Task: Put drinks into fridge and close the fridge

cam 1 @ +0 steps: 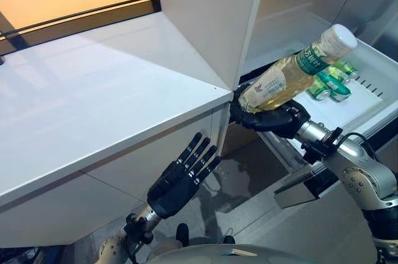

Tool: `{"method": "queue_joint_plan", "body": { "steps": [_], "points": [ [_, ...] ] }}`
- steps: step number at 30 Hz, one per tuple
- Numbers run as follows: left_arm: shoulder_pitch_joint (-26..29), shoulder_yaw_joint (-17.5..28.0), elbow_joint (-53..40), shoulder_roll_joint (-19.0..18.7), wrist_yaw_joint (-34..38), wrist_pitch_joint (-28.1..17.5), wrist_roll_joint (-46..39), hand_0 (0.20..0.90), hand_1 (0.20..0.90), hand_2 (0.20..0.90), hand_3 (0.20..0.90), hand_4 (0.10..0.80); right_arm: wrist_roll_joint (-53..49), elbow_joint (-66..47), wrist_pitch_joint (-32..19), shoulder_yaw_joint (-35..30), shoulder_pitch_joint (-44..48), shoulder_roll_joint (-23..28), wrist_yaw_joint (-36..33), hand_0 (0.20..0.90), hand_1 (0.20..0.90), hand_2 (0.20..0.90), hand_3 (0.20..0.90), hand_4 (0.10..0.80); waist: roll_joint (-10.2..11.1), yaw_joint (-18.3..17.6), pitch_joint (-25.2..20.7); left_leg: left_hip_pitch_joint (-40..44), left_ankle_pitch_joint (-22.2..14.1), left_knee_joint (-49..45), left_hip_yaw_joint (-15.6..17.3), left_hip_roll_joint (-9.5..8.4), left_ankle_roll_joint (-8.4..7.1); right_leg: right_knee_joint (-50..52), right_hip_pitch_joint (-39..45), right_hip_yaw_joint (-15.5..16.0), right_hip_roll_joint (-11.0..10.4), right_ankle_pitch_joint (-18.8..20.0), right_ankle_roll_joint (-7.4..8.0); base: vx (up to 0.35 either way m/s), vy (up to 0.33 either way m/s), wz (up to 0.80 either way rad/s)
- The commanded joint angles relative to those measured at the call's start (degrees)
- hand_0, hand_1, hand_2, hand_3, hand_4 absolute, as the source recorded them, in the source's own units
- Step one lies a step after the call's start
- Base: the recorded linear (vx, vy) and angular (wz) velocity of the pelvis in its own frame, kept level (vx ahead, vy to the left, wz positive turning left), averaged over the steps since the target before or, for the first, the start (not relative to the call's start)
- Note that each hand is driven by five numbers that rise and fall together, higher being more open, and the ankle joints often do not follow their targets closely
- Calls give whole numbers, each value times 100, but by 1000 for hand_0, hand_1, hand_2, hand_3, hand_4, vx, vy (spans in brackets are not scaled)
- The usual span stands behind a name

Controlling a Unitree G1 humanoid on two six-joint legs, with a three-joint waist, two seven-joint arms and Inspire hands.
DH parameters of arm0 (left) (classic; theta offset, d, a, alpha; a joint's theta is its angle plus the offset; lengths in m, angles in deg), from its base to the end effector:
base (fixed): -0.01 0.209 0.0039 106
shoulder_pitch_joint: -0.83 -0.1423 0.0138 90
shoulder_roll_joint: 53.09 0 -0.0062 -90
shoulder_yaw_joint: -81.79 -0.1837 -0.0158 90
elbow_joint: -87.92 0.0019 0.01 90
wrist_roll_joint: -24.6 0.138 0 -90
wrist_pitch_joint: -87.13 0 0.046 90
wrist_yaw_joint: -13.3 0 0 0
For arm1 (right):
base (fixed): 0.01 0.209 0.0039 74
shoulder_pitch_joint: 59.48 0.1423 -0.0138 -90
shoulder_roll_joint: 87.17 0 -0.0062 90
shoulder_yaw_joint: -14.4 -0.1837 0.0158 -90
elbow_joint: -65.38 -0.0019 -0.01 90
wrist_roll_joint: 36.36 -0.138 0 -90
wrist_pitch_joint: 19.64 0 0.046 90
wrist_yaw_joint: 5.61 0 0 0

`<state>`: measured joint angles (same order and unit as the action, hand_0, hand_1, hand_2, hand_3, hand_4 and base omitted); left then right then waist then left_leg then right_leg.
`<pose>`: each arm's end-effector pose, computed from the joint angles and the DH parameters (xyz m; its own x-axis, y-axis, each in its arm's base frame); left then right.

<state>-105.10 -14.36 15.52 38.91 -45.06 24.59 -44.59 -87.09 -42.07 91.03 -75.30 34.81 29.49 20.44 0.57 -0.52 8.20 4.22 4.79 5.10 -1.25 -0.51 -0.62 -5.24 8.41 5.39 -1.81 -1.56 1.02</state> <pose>0.1018 0.1827 -0.0566 0.7275 -0.6570 0.1975 0.2627 0.0009 -0.9649 0.2091 -0.2332 0.1362 0.7471 0.6644 -0.0202 -0.6581 0.7436 0.1179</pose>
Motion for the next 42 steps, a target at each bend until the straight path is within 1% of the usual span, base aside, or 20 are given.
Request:
{"method": "queue_joint_plan", "body": {
  "steps": [1,2,3,4,6,8,10,12,13,14,15,16,18,22,26,28,31,36,39,42],
  "points": [
    [129,35,430,30,105,-382,477,900,900,900,900,800,-975,-1101,-568,-788,545,195,646,300,300,300,200,100,250,-51,-558,250,-726,-10,-13,-218,139,200,-324,-96,-70,311,337,-4,10,-5],
    [139,7,600,23,244,-544,628,900,900,900,900,800,-1001,-1131,-543,-805,523,216,673,300,300,300,200,100,256,-67,-556,245,-725,-10,0,-217,141,217,-336,-114,-68,303,338,-10,13,-5],
    [172,-55,815,-26,561,-905,853,900,900,900,900,800,-1061,-1172,-528,-842,488,272,692,300,300,300,200,100,269,-98,-551,234,-718,-10,11,-218,150,252,-357,-142,-62,291,340,-34,11,-6],
    [183,-107,942,-64,863,-1142,952,900,900,900,900,800,-1070,-1185,-552,-872,451,291,694,300,300,300,200,100,276,-112,-549,229,-712,-10,15,-217,155,280,-372,-165,-54,279,338,-32,10,-6],
    [266,-195,1150,-195,1427,-1507,1283,900,900,900,900,800,-1069,-1192,-599,-974,382,301,700,300,300,300,200,100,296,-153,-547,219,-699,-10,43,-216,163,315,-405,-194,-46,279,345,0,0,0],
    [379,-300,1299,-357,2205,-1933,1886,900,900,900,900,800,-1012,-1177,-675,-1068,352,311,649,300,300,300,200,100,308,-197,-545,210,-691,-10,71,-215,170,350,-443,-221,-36,275,353,-16,10,-5],
    [484,-349,1495,-417,2597,-2211,2547,900,900,900,900,800,-880,-1158,-772,-1178,262,279,651,300,300,300,200,100,314,-237,-534,214,-688,-10,114,-214,175,386,-473,-243,-29,270,366,-11,10,-5],
    [511,-339,1756,-415,2946,-2315,2909,900,900,900,900,800,-753,-1146,-854,-1332,105,251,597,300,300,300,200,100,314,-275,-523,210,-674,-12,162,-208,182,419,-505,-284,-15,270,377,-9,9,-7],
    [528,-337,1998,-378,3122,-2503,3161,900,900,900,900,800,-667,-1136,-917,-1392,0,210,577,300,300,300,200,100,319,-296,-521,208,-676,-16,195,-205,189,439,-525,-301,-10,266,380,-6,7,-10],
    [533,-338,2034,-370,3196,-2536,3231,900,900,900,900,800,-646,-1134,-929,-1404,-21,203,555,300,300,300,200,100,319,-298,-522,207,-677,-18,203,-204,191,444,-530,-305,-9,265,380,-1,4,-13],
    [557,-324,2299,-353,3399,-2785,3550,900,900,900,900,800,-575,-1091,-981,-1483,-95,138,525,300,300,300,200,100,325,-325,-518,205,-683,-27,242,-197,196,466,-546,-323,-2,256,383,7,1,-14],
    [586,-298,2517,-336,3591,-2907,3806,900,900,900,900,800,-456,-1078,-1038,-1547,-176,90,479,300,300,300,200,100,331,-350,-515,204,-688,-31,284,-189,198,492,-567,-338,6,248,389,13,-4,-17],
    [700,-155,3093,-223,3917,-3161,4025,900,900,900,900,800,-324,-1055,-1120,-1722,-342,-11,371,300,300,300,200,100,360,-421,-491,210,-707,-36,371,-176,215,535,-607,-392,27,239,392,12,-13,-13],
    [788,-39,3673,-145,4502,-3517,4379,900,900,900,900,800,268,-889,-1471,-1944,-522,-37,-33,300,300,300,200,100,399,-525,-475,225,-726,-26,513,-141,199,531,-624,-454,49,247,407,34,-8,-11],
    [764,-45,3881,-141,4799,-3693,4683,900,900,900,900,800,926,-593,-1801,-2097,-560,166,-395,300,300,300,200,100,425,-566,-493,229,-743,-14,613,-120,182,493,-626,-495,66,263,422,59,0,-15],
    [763,-94,3955,-154,5000,-3716,4770,900,900,900,900,800,1045,-455,-1798,-2129,-462,324,-581,300,300,300,200,100,433,-568,-493,225,-740,-12,640,-112,172,479,-627,-512,80,272,420,83,2,-14],
    [767,-72,4132,-193,5123,-3708,4856,900,900,900,900,800,1119,-154,-1678,-2171,-235,637,-784,300,300,300,200,100,476,-536,-514,211,-747,-10,642,-114,159,410,-609,-521,100,295,411,100,0,-8],
    [693,-95,4296,-228,5215,-3691,5004,900,900,900,900,800,1069,287,-1521,-2003,202,1092,-970,300,300,300,200,100,566,-437,-512,179,-749,-10,595,-124,136,230,-572,-511,134,389,413,94,-22,-5],
    [622,-111,4388,-289,5273,-3713,5132,900,900,900,900,800,945,727,-1391,-1757,631,1423,-1009,300,300,300,200,100,667,-296,-487,115,-738,-10,562,-109,124,107,-583,-489,169,475,439,73,-60,-1],
    [569,-98,4445,-345,5361,-3744,5180,900,900,900,900,800,921,1107,-1236,-1464,1034,1575,-1010,300,300,300,200,100,747,-183,-470,77,-730,-10,518,-94,131,92,-597,-482,205,488,438,88,-64,-4]
  ]
}}
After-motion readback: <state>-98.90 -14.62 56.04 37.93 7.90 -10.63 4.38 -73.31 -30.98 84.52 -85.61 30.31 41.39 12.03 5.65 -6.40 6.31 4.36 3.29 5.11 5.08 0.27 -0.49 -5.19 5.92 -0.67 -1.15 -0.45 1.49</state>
